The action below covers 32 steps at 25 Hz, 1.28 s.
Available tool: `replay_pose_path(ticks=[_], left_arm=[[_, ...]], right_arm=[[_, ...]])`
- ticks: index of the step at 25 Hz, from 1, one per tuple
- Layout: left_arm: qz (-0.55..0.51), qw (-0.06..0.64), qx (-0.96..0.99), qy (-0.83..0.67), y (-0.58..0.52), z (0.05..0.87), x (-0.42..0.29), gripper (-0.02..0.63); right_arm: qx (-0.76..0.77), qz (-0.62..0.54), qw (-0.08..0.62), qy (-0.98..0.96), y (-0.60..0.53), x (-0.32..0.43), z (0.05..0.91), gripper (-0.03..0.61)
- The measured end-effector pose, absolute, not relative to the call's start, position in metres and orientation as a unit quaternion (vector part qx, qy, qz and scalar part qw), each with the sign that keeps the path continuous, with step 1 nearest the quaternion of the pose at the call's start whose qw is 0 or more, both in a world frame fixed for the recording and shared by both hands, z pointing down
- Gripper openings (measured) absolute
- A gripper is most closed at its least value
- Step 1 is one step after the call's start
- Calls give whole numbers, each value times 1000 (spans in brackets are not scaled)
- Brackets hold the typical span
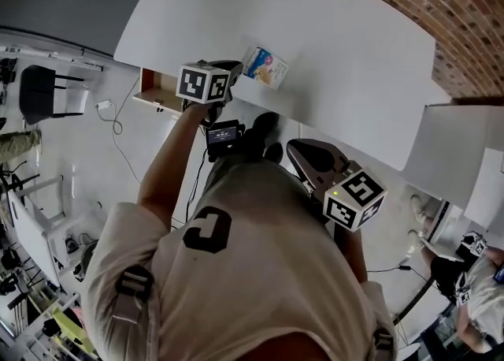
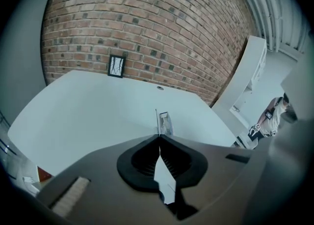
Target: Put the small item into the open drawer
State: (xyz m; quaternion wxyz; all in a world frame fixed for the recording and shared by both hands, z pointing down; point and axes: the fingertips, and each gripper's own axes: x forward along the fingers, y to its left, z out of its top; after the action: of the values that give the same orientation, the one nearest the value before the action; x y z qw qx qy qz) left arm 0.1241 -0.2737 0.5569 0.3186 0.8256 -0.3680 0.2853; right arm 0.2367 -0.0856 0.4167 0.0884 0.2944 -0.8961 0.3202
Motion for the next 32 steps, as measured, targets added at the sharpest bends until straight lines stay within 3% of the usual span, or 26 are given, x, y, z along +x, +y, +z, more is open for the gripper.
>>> replay_pose_path(ticks=[9, 17, 24, 32], left_arm=[[279, 287, 819, -412, -251, 519, 94, 6], [268, 281, 800, -458, -230, 507, 23, 6], [251, 294, 792, -472, -215, 517, -44, 6], [240, 310, 784, -482, -205, 537, -167, 6]], right_arm=[[234, 333, 66, -911, -80, 225, 415, 3], [190, 339, 79, -918, -80, 183, 415, 4], [172, 334, 109, -920, -81, 121, 415, 3], [162, 298, 169, -925, -75, 3, 417, 3]])
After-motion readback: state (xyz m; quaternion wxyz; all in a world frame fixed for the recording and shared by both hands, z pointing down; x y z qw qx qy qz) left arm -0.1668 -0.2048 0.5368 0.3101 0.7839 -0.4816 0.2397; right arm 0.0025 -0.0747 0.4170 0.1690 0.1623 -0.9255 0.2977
